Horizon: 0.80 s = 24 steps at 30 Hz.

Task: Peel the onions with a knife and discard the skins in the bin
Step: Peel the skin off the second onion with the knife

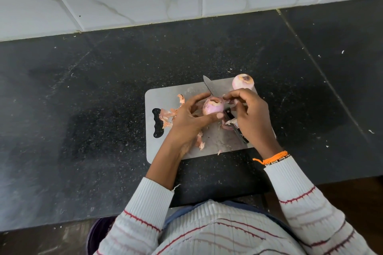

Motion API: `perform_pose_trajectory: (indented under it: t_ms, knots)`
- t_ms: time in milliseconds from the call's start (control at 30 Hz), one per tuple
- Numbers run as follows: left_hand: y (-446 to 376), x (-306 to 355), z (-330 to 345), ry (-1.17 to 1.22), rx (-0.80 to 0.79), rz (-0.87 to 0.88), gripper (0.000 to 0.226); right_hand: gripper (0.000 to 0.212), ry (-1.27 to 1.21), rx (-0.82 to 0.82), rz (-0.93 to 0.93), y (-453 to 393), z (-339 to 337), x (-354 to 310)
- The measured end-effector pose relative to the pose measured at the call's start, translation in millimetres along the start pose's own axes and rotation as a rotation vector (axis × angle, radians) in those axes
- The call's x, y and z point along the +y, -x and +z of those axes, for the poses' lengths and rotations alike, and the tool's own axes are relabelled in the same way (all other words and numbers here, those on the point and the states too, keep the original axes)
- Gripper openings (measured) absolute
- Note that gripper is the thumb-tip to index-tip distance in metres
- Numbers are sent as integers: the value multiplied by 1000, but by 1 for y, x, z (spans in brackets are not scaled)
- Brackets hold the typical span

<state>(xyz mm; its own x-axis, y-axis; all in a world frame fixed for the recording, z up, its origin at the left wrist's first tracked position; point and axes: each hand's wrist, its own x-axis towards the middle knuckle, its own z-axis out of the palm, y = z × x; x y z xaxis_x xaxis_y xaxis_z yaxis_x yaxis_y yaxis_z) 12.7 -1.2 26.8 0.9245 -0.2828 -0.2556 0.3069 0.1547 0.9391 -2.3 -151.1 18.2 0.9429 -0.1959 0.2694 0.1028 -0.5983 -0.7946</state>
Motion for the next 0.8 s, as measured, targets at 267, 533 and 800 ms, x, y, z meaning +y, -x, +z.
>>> perform_pose_trajectory:
  t_ms: [267,533,800]
  knots:
    - [0,1,-3,-25,33,37,35,15,-66,-76,-235,-2,-8,-5]
    - [0,-1,-3,-59,22,54,39,12,-39,-117,-314,-5,-13,2]
    - [-1,-4,-6,-79,26,40,38,17,-59,-196,-275,-6,-14,8]
